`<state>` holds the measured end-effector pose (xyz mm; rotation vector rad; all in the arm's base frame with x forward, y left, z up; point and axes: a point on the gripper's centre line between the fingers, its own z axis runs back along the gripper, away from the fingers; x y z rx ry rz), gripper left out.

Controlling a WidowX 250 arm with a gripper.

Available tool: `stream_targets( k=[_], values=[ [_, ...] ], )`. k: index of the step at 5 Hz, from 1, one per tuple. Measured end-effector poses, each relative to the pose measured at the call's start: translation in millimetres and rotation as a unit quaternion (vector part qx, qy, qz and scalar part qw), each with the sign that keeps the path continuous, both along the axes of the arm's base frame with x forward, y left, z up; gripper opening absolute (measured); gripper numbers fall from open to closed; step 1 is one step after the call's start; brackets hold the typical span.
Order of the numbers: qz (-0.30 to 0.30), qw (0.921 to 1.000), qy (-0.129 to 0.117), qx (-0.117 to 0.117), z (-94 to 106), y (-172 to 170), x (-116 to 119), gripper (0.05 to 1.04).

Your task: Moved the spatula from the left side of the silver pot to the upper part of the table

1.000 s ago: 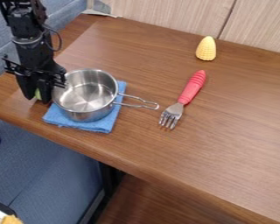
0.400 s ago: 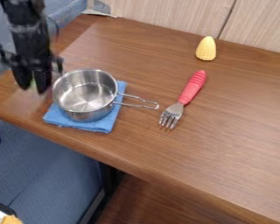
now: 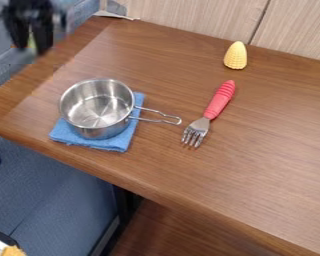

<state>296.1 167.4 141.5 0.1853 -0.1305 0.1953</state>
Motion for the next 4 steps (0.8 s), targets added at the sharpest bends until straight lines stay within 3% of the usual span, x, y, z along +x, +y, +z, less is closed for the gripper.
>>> stream_targets(
  k=[2, 3, 4],
  values=[
    [-0.119, 0.9917, -0.044, -0.018, 10.1, -69.6, 81.5, 0.405],
    [-0.166, 0.9843, -0.053, -0.028, -5.0, -107.9, 106.0, 0.405],
    [-0.197, 0.9790, -0.038, -0.036, -34.0, -135.4, 123.4, 0.405]
  ],
)
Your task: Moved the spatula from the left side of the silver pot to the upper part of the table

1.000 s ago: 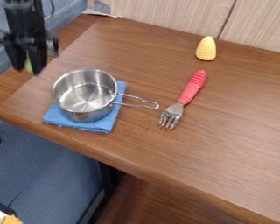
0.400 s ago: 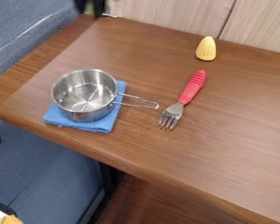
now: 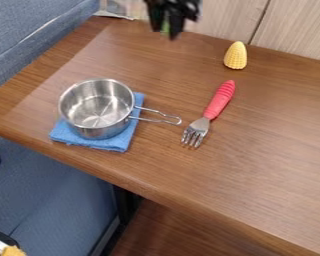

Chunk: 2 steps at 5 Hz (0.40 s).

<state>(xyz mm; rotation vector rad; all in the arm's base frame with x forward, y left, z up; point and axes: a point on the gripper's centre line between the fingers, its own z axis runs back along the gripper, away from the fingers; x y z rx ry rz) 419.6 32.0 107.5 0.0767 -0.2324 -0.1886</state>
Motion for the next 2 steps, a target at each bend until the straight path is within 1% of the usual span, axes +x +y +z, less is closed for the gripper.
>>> stream_targets(
  k=[1, 2],
  values=[
    [-0.006, 0.9998, 0.014, -0.010, -26.1, -16.8, 10.7, 0.405],
    [-0.012, 0.9994, 0.024, -0.023, -50.9, -21.8, 22.7, 0.405]
  ],
)
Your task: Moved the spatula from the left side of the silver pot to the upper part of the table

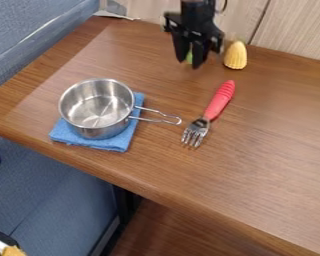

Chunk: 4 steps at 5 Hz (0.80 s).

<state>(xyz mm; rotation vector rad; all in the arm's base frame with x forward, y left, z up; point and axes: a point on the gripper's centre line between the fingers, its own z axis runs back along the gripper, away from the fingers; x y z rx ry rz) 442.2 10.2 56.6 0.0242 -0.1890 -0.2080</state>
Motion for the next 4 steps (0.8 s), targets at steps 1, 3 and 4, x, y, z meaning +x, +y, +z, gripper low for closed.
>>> stream_targets(
  k=[1, 3, 4],
  values=[
    [-0.015, 0.9999, 0.000, -0.002, -5.3, -4.0, 9.7, 0.405],
    [-0.020, 0.9996, 0.018, -0.001, -10.8, -9.7, 7.1, 0.791],
    [-0.020, 0.9995, 0.022, -0.005, -11.4, -10.8, 5.5, 1.000]
  ],
)
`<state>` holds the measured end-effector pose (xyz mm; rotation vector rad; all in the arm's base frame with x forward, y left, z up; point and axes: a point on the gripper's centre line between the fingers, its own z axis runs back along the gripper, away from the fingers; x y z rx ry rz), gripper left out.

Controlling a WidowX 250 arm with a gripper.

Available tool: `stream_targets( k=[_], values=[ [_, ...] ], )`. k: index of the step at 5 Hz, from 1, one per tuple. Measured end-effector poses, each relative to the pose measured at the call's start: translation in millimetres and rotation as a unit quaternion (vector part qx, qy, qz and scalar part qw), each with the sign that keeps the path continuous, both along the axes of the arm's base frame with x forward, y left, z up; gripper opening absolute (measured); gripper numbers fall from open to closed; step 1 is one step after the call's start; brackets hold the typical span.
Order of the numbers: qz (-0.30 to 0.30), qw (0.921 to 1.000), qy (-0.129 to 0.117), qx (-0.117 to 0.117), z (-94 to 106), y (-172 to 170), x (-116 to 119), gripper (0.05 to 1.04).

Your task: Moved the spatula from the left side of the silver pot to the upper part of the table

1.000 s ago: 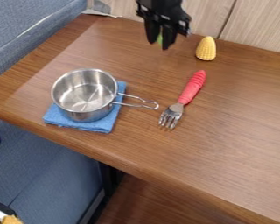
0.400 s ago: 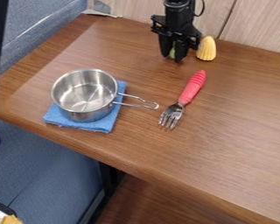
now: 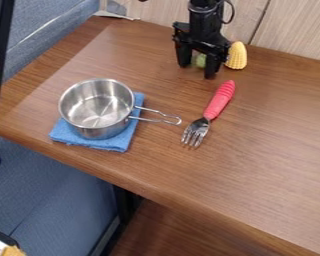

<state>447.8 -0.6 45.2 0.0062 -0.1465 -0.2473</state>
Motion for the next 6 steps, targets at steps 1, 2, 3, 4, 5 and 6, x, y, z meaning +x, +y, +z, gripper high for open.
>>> stream_targets(
  k=[1, 2, 3, 4, 5, 6],
  values=[
    [0.002, 1.0000, 0.005, -0.005, 2.1, -1.5, -2.1, 1.003],
    [-0.004, 1.0000, 0.001, 0.001, 20.1, 0.2, -4.7, 1.000],
    [-0.004, 0.9997, -0.024, 0.011, 59.7, 3.1, -6.6, 1.000],
    [0.005, 0.9980, -0.058, 0.025, 105.9, 8.1, -14.4, 1.000],
    [0.005, 0.9977, -0.062, 0.026, 110.8, 8.3, -15.9, 1.000],
    [0.005, 0.9977, -0.062, 0.026, 110.8, 8.3, -15.9, 1.000]
  ],
)
